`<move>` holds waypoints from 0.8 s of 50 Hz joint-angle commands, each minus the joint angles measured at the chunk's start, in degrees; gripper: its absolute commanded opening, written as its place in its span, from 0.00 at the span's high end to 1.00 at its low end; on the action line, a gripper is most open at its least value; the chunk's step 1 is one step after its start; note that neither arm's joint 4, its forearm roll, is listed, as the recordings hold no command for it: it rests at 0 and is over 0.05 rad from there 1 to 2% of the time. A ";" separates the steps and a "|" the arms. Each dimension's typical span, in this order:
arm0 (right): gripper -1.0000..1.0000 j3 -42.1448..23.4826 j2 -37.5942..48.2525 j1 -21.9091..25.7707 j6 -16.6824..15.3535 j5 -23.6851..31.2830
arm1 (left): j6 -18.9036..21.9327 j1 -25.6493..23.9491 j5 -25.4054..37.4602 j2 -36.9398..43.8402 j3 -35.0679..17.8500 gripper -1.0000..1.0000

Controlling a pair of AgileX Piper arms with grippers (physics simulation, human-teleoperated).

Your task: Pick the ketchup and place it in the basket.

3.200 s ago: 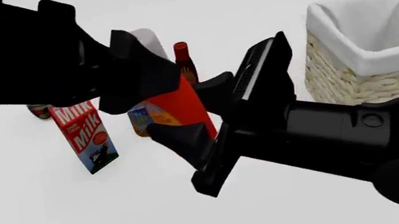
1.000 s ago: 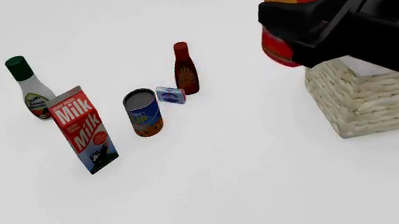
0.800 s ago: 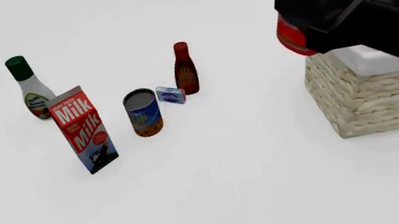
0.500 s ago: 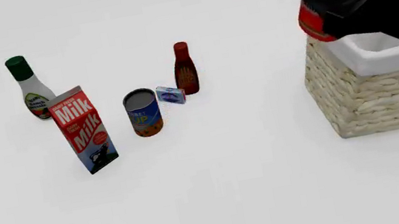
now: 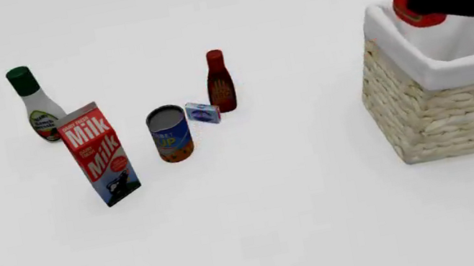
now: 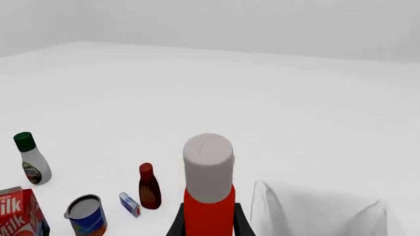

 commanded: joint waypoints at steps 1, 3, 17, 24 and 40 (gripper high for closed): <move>1.00 -0.13 2.10 -4.39 0.49 -2.71 | -1.22 -0.11 -1.62 0.87 0.98 0.00; 1.00 0.20 2.65 -5.46 -0.06 -3.81 | -1.70 -0.11 -1.82 1.06 1.01 0.00; 1.00 -0.44 6.72 -10.17 0.44 -7.06 | -1.79 -0.54 -2.86 2.09 1.14 0.00; 1.00 -0.98 8.85 -11.72 0.94 -8.28 | -2.55 -0.66 -3.84 2.63 2.13 0.00; 1.00 -2.74 14.15 -14.46 -0.93 -11.23 | -2.04 -0.50 -3.99 2.53 2.70 0.00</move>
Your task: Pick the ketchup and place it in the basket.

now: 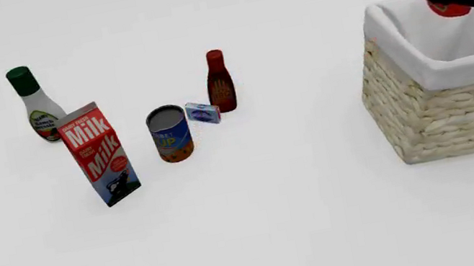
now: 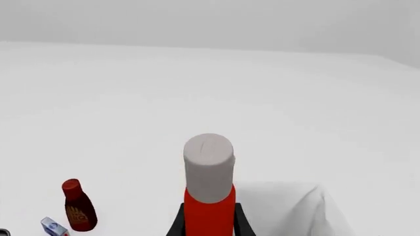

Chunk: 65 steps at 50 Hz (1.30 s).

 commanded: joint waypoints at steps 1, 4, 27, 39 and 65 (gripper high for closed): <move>1.00 -1.44 3.57 -2.06 0.25 -2.13 | 0.12 0.14 -0.34 0.13 0.47 0.00; 1.00 -1.75 4.32 -2.23 -0.07 -2.46 | 0.12 0.02 -0.43 0.18 0.49 0.00; 1.00 -5.96 11.89 -7.07 0.56 -4.51 | 0.01 -0.22 -1.51 1.07 0.90 0.00; 1.00 -7.79 15.83 -8.15 0.16 -5.38 | -0.05 -0.55 -2.30 2.09 0.63 0.00; 1.00 -11.15 23.73 -11.46 -0.29 -5.85 | -0.15 -0.96 -3.70 3.31 1.07 0.00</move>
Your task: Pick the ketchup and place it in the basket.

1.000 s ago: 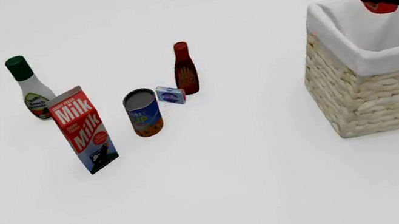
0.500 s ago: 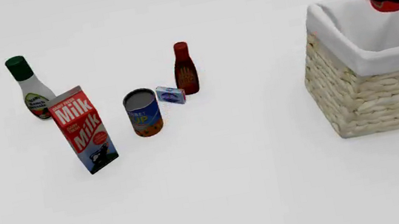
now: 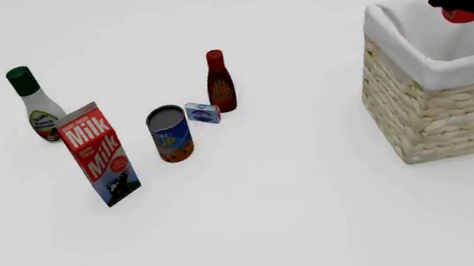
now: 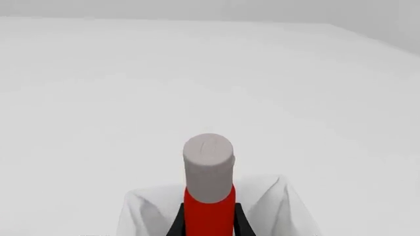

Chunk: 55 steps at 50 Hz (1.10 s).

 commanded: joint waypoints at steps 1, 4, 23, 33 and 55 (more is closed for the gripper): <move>1.00 -1.22 2.66 -1.64 0.54 -0.09 | -0.07 -0.20 -0.41 0.31 0.18 0.00; 1.00 -1.38 3.27 -2.00 0.33 0.12 | -0.02 -0.26 -0.30 0.14 0.11 0.00; 1.00 -2.63 5.81 -3.48 -0.37 1.18 | -0.17 -0.29 -0.12 -0.51 0.20 0.00; 1.00 -2.34 6.90 -3.38 -0.78 1.04 | -0.23 -0.17 -0.12 -0.64 0.35 0.00; 1.00 -2.78 10.30 -3.92 -1.60 0.63 | -0.11 -0.11 0.30 -1.19 0.10 0.00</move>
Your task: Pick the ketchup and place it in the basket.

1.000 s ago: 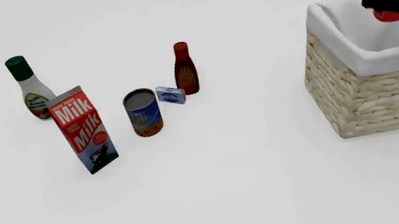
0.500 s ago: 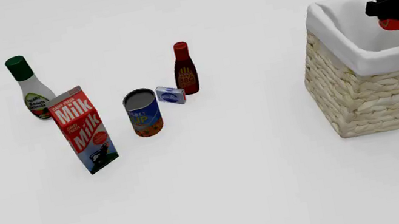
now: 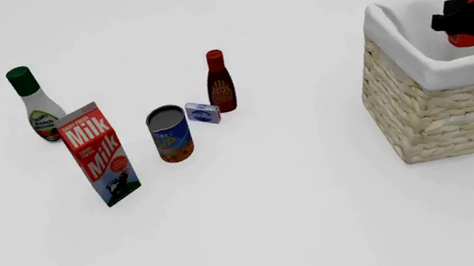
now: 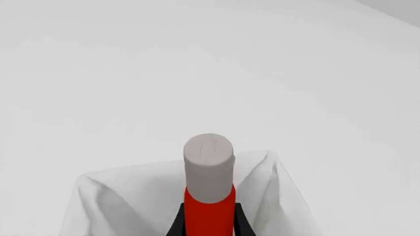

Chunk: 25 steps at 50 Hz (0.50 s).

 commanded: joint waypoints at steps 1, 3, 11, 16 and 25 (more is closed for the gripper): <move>1.00 -0.46 2.03 -0.37 0.52 -0.41 | 0.00 0.04 0.23 -0.19 -0.32 0.00; 1.00 -0.50 2.36 -0.56 0.37 -0.46 | 0.10 -0.01 0.29 -0.26 -0.37 0.00; 1.00 -0.72 3.65 -0.85 0.14 -0.66 | 0.17 0.14 0.66 -0.53 -0.62 0.00; 1.00 -0.72 4.19 -0.95 -0.03 -0.94 | 0.17 0.09 0.77 -0.58 -0.74 0.00; 0.00 -0.37 4.08 -0.49 -0.23 -1.09 | 0.35 0.06 1.00 -0.66 -0.93 0.00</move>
